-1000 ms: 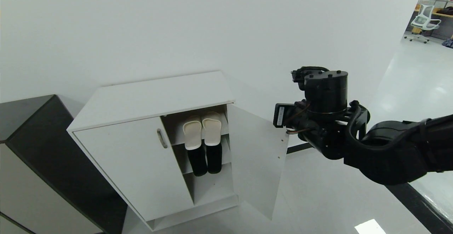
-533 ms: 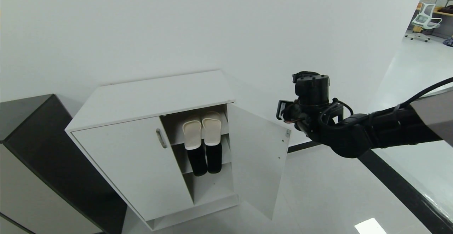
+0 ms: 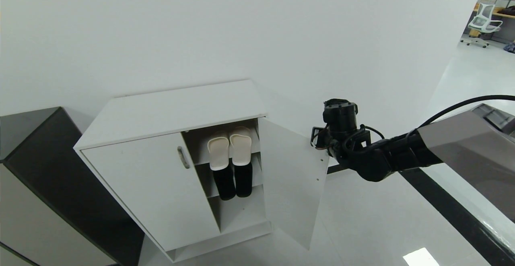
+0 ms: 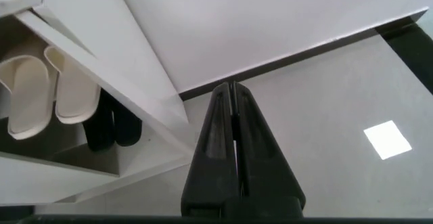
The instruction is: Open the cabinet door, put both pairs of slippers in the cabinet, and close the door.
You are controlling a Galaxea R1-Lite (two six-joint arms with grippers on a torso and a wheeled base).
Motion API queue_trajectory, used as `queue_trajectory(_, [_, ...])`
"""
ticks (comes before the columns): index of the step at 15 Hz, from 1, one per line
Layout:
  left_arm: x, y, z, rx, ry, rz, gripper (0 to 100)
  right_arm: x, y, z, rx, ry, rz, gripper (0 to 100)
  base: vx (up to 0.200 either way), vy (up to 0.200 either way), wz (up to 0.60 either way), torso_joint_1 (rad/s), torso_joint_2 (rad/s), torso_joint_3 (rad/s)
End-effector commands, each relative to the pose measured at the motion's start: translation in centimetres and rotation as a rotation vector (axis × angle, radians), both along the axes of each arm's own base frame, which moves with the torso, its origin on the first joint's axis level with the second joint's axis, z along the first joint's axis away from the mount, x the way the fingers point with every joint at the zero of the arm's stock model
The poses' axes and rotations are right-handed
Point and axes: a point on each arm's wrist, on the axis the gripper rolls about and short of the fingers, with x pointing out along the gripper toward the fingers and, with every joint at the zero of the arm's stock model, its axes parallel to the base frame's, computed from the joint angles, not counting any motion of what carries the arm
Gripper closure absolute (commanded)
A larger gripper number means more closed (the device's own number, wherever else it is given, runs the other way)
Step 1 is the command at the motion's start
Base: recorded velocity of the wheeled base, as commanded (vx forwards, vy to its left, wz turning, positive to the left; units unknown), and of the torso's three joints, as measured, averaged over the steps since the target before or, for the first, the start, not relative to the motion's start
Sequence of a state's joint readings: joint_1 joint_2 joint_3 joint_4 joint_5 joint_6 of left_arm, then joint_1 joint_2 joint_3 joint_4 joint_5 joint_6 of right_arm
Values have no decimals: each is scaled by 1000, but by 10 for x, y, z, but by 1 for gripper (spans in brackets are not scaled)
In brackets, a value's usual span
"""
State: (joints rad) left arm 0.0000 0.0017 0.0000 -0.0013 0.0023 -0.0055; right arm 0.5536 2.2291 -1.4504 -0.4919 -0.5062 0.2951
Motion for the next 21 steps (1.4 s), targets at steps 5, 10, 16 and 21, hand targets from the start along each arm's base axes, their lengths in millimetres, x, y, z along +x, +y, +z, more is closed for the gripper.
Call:
queue_trajectory(5, [0, 0, 0, -1, 0, 1, 100, 0, 0, -12, -29, 46, 0, 100, 0, 0, 0, 0, 0, 0])
queue_trajectory(10, [0, 0, 0, -1, 0, -1, 100, -29, 20, -7, -38, 59, 72, 100, 0, 0, 0, 0, 0, 0])
queue_trajectory(16, [0, 0, 0, -1, 0, -1, 100, -105, 62, 0, -62, 85, 275, 100, 0, 0, 0, 0, 0, 0])
queue_trajectory(21, [0, 0, 0, -1, 0, -1, 100, -114, 60, -6, -67, 109, 318, 100, 0, 0, 0, 0, 0, 0])
